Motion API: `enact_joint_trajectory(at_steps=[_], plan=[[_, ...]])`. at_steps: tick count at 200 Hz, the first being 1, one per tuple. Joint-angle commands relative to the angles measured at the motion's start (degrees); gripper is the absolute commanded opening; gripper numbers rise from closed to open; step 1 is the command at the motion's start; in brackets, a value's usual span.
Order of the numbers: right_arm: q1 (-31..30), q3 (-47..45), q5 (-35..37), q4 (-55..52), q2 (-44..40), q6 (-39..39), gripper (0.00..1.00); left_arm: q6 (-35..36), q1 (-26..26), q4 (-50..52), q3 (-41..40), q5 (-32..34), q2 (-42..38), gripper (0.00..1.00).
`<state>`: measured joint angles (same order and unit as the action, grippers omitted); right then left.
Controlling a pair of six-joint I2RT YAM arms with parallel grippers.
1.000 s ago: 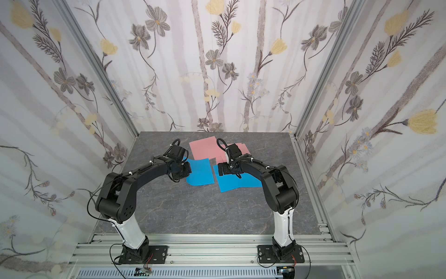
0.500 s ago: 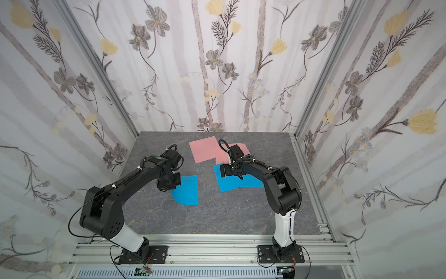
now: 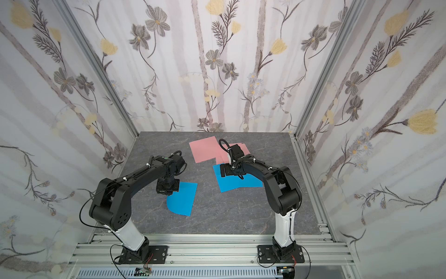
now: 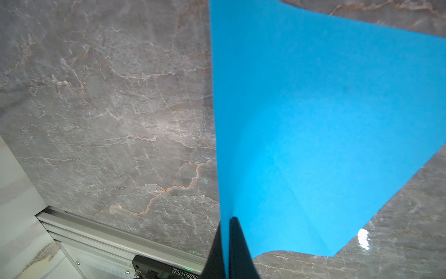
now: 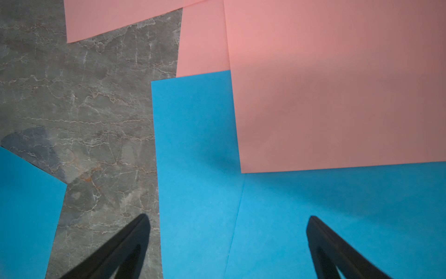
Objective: Sort the scattered colored papers by color
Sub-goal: Place the colored paper at the center of the board.
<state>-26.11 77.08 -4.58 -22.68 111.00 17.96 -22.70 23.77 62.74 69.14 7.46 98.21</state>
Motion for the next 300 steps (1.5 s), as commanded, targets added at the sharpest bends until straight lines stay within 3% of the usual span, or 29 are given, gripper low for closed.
enact_joint_trajectory(at_steps=[1,171,209,252,261,287,300], plan=[[0.1,0.0,-0.4,-0.1,0.0,0.3,1.00,0.1,0.1,0.4,0.1,1.3,0.6,0.00],[0.2,1.5,-3.0,-0.8,1.0,0.3,1.00,-12.5,0.1,-8.8,-8.9,0.2,-3.0,0.00],[0.2,2.8,-3.9,-2.0,1.1,-0.4,1.00,-16.7,0.2,-9.8,-12.2,0.2,-6.9,0.00],[0.3,4.0,-4.1,-2.9,1.5,-1.1,1.00,-15.8,0.2,-9.5,-12.8,1.1,-7.3,0.00],[0.3,3.8,-4.0,-2.9,1.5,-1.0,1.00,-15.3,0.2,-9.2,-12.4,1.2,-6.9,0.20],[0.3,3.2,-3.6,-2.9,1.3,-1.0,1.00,-14.3,0.1,-8.3,-11.3,1.8,-6.0,0.48],[0.3,3.0,-3.5,-2.9,1.2,-1.0,1.00,-14.3,0.3,-7.7,-10.8,2.2,-6.3,0.67]])
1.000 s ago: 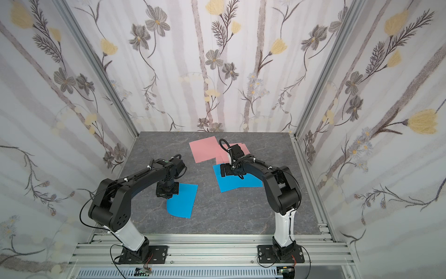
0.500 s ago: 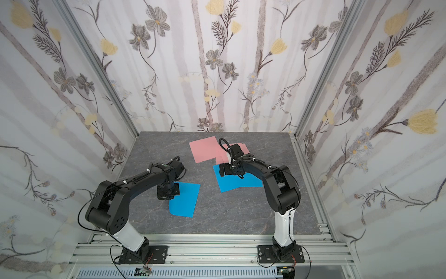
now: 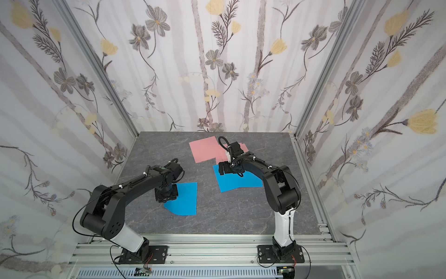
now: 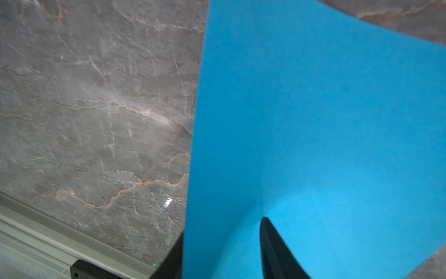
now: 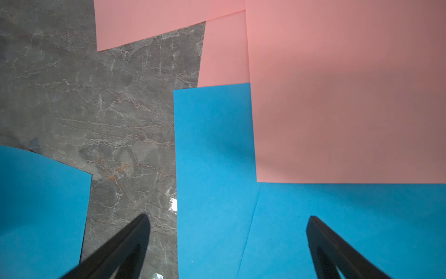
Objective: Sort the scattered colored papers by color
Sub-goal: Place the colored paper at the center of the board.
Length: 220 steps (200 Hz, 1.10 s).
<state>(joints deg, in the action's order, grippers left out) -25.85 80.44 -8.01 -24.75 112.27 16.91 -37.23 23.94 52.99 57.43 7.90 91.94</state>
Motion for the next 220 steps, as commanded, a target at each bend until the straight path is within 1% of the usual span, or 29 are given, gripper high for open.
enact_joint_trajectory(at_steps=[1,9,14,53,71,83,97,107,130,145,153,179,220], plan=[[0.0,-0.3,-0.1,-0.8,0.0,0.0,1.00,0.2,0.1,2.0,0.9,1.8,-0.1,0.68],[0.0,-0.3,-0.1,-0.8,0.0,0.0,1.00,0.3,0.1,2.1,0.9,2.0,-0.7,0.75],[0.0,-0.4,0.0,-0.8,-0.1,0.0,1.00,0.2,0.1,2.4,1.1,2.4,-1.2,0.77],[0.0,0.4,-0.5,-0.8,0.8,0.1,1.00,-0.1,0.1,5.2,1.9,4.9,-3.6,0.78],[0.0,0.4,-0.6,-0.7,1.0,0.1,1.00,-0.3,0.2,3.9,1.6,3.9,-4.7,0.78],[0.0,0.3,-0.6,-0.7,1.2,0.1,1.00,0.1,0.6,-0.3,0.5,1.5,-6.4,0.77],[0.0,0.3,-0.5,-0.7,1.3,0.1,1.00,0.9,0.4,-9.4,-2.8,-4.4,-8.9,0.73],[0.0,0.3,-0.5,-0.8,1.3,0.1,1.00,0.7,0.4,-13.9,-4.3,-7.7,-9.3,0.70],[-0.1,0.1,-0.3,-0.7,1.0,0.2,1.00,-0.7,0.5,-16.3,-4.3,-12.2,-6.5,0.70],[-0.1,0.1,-0.2,-0.7,1.1,0.2,1.00,-2.6,0.7,-20.9,-6.0,-16.9,-5.5,0.70],[-0.1,0.1,-0.2,-0.7,1.1,0.2,1.00,-3.5,0.8,-23.2,-6.9,-18.3,-5.2,0.70],[-0.1,-0.1,-0.2,-0.7,1.1,0.1,1.00,-5.2,1.1,-23.4,-7.3,-15.4,-4.0,0.70],[-0.1,0.0,-0.3,-0.7,1.1,0.2,1.00,-6.7,1.6,-19.8,-5.6,-12.6,1.8,0.72]])
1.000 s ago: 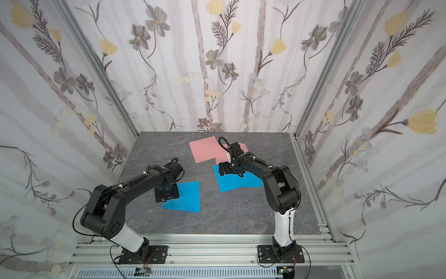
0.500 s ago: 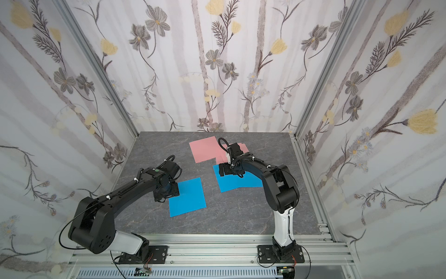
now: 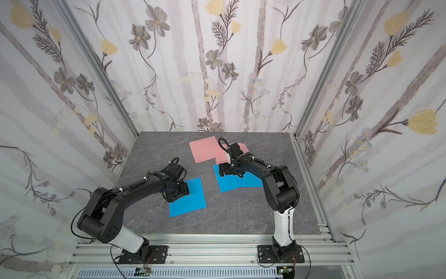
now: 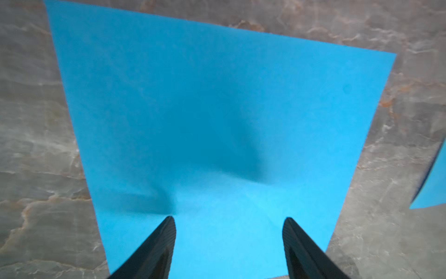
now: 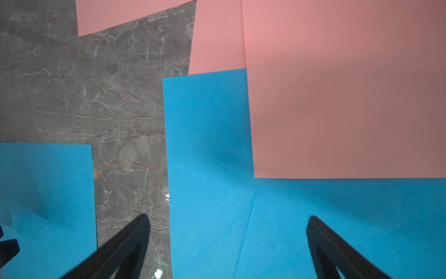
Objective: Sort the scattered colored papers by color
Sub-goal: Place the colored paper at the center of the board.
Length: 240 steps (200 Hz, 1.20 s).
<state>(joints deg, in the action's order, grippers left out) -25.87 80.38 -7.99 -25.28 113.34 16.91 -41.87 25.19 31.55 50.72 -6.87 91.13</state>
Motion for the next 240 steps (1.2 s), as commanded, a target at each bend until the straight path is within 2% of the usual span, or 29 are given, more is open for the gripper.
enact_joint_trajectory(at_steps=[1,45,99,150,240], plan=[[-0.1,0.1,-0.4,-0.1,0.0,0.1,1.00,-2.0,0.4,1.7,1.2,2.3,2.7,0.72],[0.0,-0.4,0.0,0.0,-0.3,0.0,1.00,-0.6,1.3,4.9,3.5,5.1,7.4,0.74],[0.3,-1.2,0.6,0.3,-0.4,0.1,1.00,8.9,2.1,17.5,12.0,12.2,12.7,0.75],[0.5,-2.2,0.8,0.8,-0.5,0.3,1.00,14.2,2.1,19.7,15.6,14.4,15.5,0.76],[0.9,-2.5,0.7,0.8,-1.1,0.1,1.00,18.7,2.7,22.5,19.1,18.2,17.4,0.80]])
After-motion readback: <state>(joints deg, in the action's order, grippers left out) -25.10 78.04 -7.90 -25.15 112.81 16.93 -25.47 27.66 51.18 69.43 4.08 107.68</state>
